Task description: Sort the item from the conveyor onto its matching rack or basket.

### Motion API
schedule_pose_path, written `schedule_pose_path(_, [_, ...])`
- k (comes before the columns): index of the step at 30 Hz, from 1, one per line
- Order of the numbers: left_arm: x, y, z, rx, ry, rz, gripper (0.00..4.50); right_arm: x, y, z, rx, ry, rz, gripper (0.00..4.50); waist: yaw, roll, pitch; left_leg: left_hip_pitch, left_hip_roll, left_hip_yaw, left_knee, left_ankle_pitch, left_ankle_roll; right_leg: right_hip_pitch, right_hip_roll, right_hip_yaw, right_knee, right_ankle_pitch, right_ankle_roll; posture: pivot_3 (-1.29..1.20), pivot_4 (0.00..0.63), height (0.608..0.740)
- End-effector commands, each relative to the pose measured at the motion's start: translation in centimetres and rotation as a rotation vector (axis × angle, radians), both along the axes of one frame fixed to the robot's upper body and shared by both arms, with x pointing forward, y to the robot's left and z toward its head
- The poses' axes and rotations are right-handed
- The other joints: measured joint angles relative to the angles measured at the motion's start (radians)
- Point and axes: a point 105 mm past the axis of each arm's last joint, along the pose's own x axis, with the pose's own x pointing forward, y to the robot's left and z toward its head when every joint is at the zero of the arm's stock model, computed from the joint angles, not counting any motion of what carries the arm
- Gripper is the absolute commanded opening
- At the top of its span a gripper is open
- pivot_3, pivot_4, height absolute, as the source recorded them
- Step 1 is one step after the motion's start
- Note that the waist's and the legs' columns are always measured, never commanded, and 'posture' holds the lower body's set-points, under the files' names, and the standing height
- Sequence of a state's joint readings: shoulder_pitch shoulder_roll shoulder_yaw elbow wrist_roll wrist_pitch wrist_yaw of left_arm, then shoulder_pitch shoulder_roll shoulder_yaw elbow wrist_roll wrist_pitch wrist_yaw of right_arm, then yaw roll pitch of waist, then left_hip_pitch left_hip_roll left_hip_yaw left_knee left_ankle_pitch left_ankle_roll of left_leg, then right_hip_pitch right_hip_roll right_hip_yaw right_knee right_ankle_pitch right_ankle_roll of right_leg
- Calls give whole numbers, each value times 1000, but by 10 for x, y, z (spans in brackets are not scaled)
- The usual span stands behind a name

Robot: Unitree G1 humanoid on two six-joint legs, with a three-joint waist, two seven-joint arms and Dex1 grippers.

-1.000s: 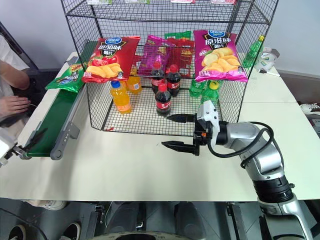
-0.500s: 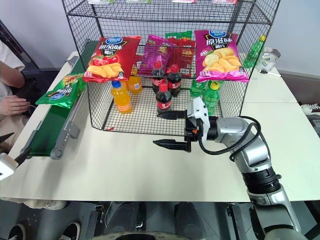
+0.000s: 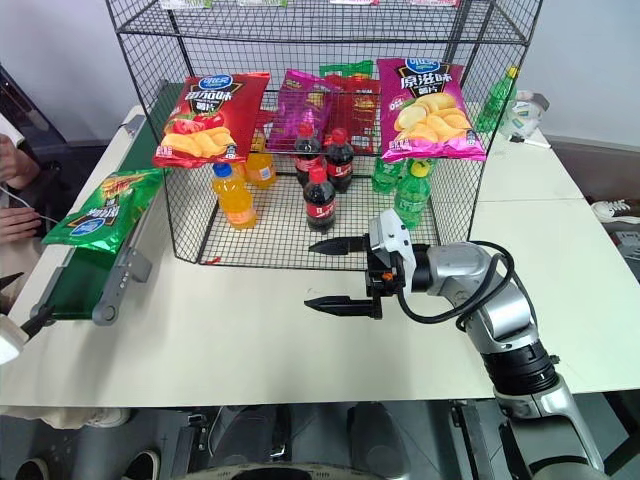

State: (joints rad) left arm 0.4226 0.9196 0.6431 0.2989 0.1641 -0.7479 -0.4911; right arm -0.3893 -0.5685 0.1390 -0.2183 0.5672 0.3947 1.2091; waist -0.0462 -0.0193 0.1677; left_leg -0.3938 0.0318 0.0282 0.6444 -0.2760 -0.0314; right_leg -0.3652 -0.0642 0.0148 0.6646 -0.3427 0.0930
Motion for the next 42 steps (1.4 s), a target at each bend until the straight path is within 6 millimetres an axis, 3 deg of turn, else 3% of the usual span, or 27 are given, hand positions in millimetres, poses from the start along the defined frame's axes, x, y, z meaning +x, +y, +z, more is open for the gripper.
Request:
schedule_pose_path(1, [3,2,9,-3,-41,3,3370,-5,2,9,11,-52,14,4468,0,0,0,0,0,0,0,0,0,0,0,0,0,0,0,0,150,739])
schedule_pose_path(26, [20,-7,-9,-40,-14,-28,3370,5,-9,10,-33,-106,-46,4468,2,0,0,0,0,0,0,0,0,0,0,0,0,0,0,0,150,739])
schedule_pose_path(29, [21,-10,-13,-55,11,-46,2557,5,-10,9,-35,-110,-51,4500,2,0,0,-1,0,0,1,0,0,0,0,0,0,0,0,0,150,739])
schedule_pose_path(34, [22,-10,-13,-59,14,-51,41,5,-12,7,-40,-116,-59,4500,2,0,0,-1,0,0,0,0,0,-1,0,0,0,0,0,0,150,739])
schedule_pose_path(39, [25,-11,-8,-126,-18,-40,41,6,-13,7,-43,-124,-67,4500,2,0,0,-1,0,0,1,0,0,0,0,0,0,0,0,0,150,739])
schedule_pose_path(42, [29,-20,17,-375,-130,-65,41,6,-14,7,-45,-128,-70,4500,2,0,0,-1,0,0,1,0,0,0,0,0,1,0,0,0,150,739])
